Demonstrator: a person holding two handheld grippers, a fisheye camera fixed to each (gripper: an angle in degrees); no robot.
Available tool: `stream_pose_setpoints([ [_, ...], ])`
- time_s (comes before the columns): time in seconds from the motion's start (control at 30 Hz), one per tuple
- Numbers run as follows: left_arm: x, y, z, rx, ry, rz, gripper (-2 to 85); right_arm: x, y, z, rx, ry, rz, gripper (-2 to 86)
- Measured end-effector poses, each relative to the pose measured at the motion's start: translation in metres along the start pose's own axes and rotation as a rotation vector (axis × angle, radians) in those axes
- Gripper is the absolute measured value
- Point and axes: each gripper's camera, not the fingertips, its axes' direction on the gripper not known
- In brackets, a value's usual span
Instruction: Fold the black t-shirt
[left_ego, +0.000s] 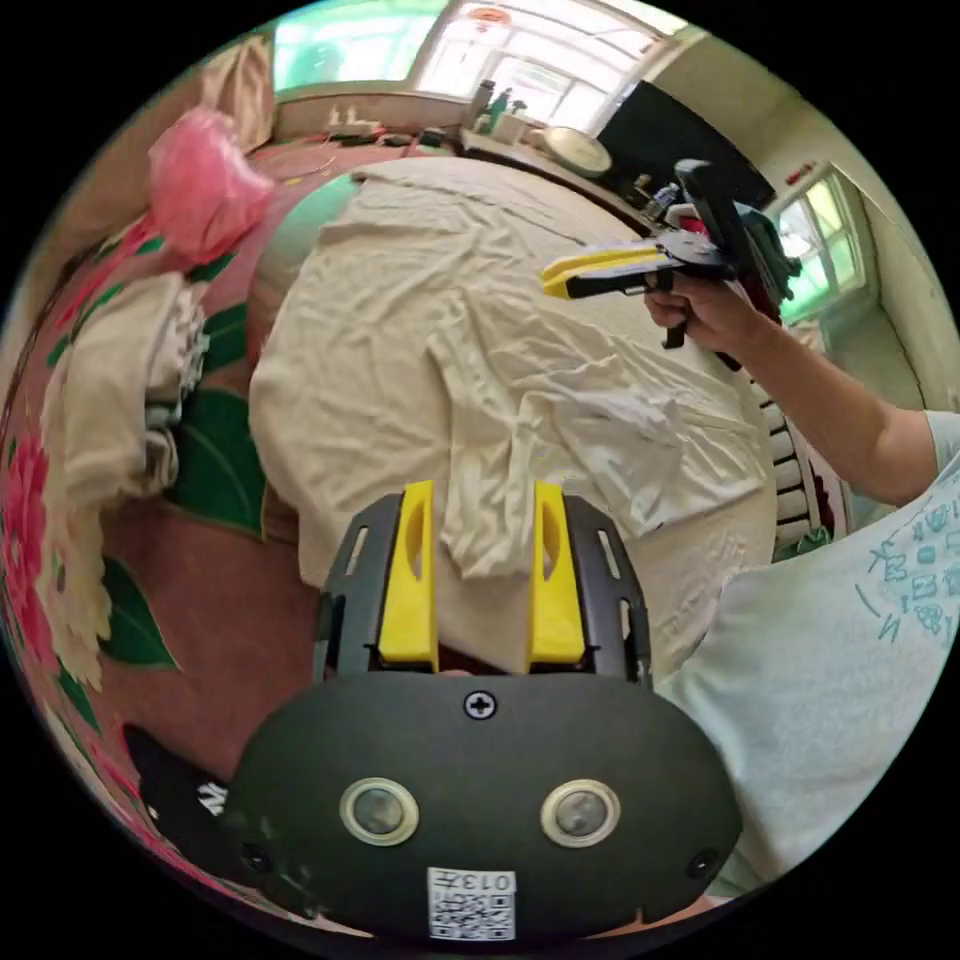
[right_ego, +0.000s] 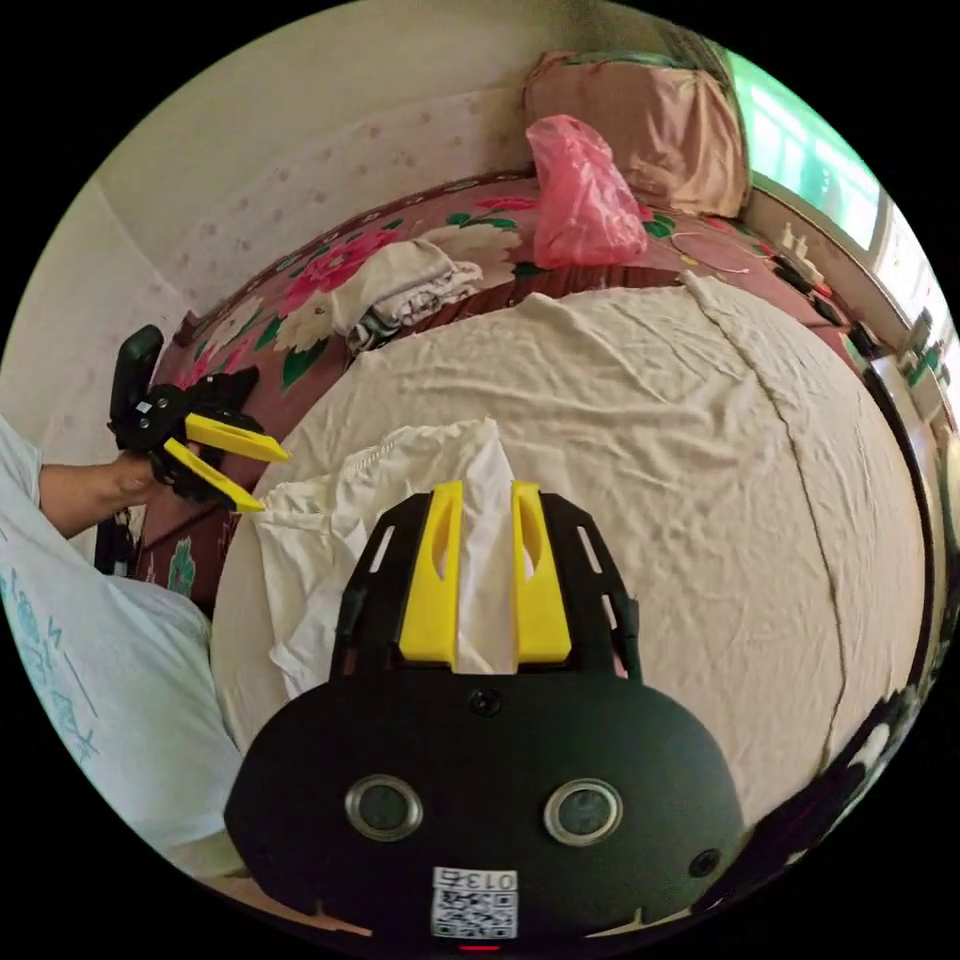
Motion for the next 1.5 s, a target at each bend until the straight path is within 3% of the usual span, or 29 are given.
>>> stream_pose_setpoints([
  [0.23,0.012,0.028,0.015,-0.041,-0.002,-0.050,15.0,0.005,-0.061,0.028,-0.183,-0.085,-0.177,9.0],
  [0.6,0.053,0.029,0.042,-0.093,-0.093,-0.082,10.6,-0.008,-0.055,0.025,-0.286,-0.082,-0.247,7.9],
  [0.8,0.077,0.029,0.057,-0.111,-0.061,-0.101,2.4,-0.036,-0.032,0.006,-0.242,0.048,-0.360,1.6],
  [1.03,0.111,0.030,0.049,-0.026,0.091,-0.097,0.8,-0.041,0.011,-0.054,-0.095,0.024,-0.367,0.6],
  [1.23,0.185,0.010,0.034,0.064,0.261,0.093,0.7,-0.051,0.081,-0.141,0.031,0.078,-0.407,0.5],
  [1.5,0.353,-0.042,0.086,-0.011,0.497,0.511,0.6,-0.049,0.230,-0.252,0.111,0.225,-0.301,0.4],
])
